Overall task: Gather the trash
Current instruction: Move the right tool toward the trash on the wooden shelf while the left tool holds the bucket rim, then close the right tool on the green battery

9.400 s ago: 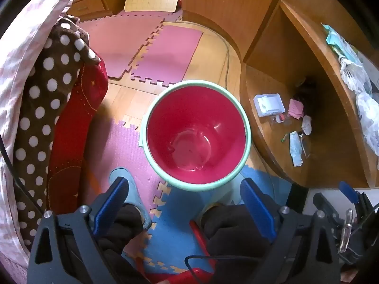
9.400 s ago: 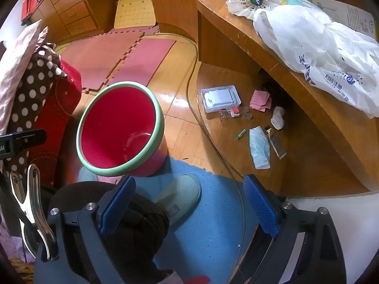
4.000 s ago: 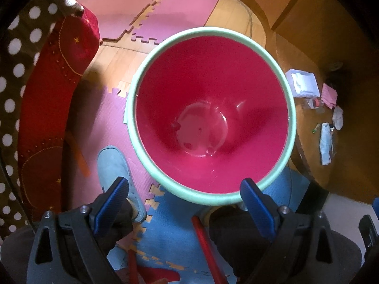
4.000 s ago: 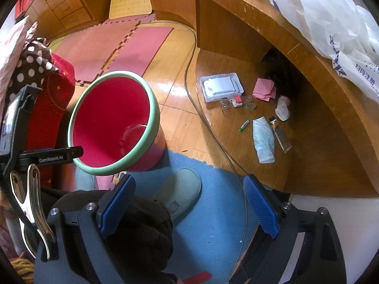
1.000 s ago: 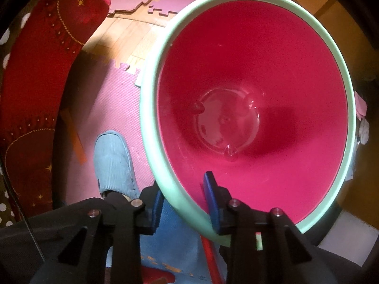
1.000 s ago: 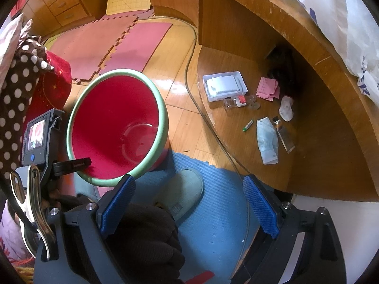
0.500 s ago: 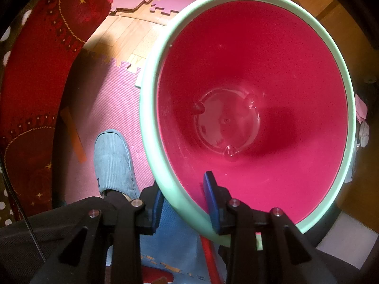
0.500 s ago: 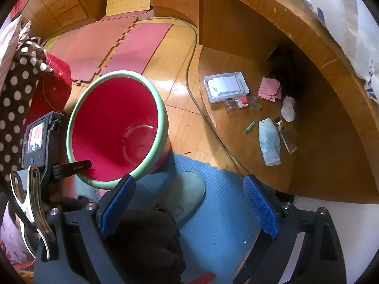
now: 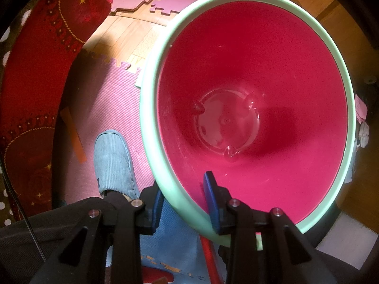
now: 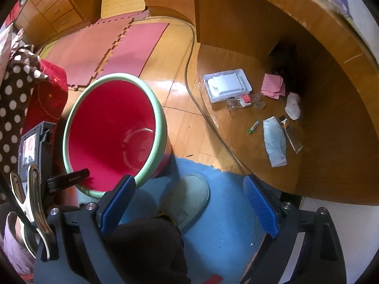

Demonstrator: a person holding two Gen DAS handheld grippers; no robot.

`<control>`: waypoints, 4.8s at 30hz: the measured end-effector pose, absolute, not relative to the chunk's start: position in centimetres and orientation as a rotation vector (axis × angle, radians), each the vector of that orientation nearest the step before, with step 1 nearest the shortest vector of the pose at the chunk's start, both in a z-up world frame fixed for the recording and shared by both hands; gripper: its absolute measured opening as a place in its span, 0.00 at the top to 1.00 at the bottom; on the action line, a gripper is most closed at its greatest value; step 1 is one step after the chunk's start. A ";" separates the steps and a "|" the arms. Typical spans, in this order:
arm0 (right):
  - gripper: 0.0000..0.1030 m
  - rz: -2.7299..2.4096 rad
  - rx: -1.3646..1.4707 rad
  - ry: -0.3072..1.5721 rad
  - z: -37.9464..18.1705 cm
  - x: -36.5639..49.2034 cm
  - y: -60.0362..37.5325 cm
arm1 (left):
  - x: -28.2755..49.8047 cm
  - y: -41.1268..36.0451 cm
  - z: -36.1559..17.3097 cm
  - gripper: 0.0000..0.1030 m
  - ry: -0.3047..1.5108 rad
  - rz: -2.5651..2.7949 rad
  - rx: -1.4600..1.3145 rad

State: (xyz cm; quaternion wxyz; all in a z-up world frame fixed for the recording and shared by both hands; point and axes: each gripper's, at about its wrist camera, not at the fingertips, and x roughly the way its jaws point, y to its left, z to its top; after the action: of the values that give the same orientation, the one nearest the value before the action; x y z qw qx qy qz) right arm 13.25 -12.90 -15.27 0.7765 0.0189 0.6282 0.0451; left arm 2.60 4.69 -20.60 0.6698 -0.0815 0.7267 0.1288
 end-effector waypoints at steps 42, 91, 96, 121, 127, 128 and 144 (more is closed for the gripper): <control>0.08 -0.051 0.273 1.370 -24.0 16.7 -19.4 | 2.8 5.1 -20.8 0.67 1.630 0.287 -0.192; 0.08 -0.315 0.516 1.491 -35.0 22.6 -27.2 | 2.7 5.0 -20.7 0.67 1.624 0.287 -0.191; 0.08 -0.309 0.569 1.499 -35.7 23.1 -27.9 | 2.7 5.0 -20.7 0.67 1.621 0.288 -0.196; 0.21 -0.306 0.615 1.512 -37.3 24.6 -29.2 | 2.6 5.1 -20.6 0.67 1.618 0.288 -0.197; 0.33 -0.286 0.618 1.508 -38.0 24.8 -29.2 | 2.6 5.0 -20.6 0.67 1.617 0.288 -0.199; 0.35 -0.285 0.615 1.505 -38.1 24.9 -29.2 | 2.6 5.0 -20.6 0.67 1.617 0.288 -0.199; 0.61 -0.364 0.501 1.510 -37.6 26.8 -30.0 | 2.6 5.0 -20.6 0.67 1.618 0.287 -0.199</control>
State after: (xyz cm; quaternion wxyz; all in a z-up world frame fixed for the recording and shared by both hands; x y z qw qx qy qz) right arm 26.80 -29.96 -37.57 0.6853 0.2236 0.6738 -0.1625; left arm 2.65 5.04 -20.59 0.6766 -0.0883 0.7197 0.1278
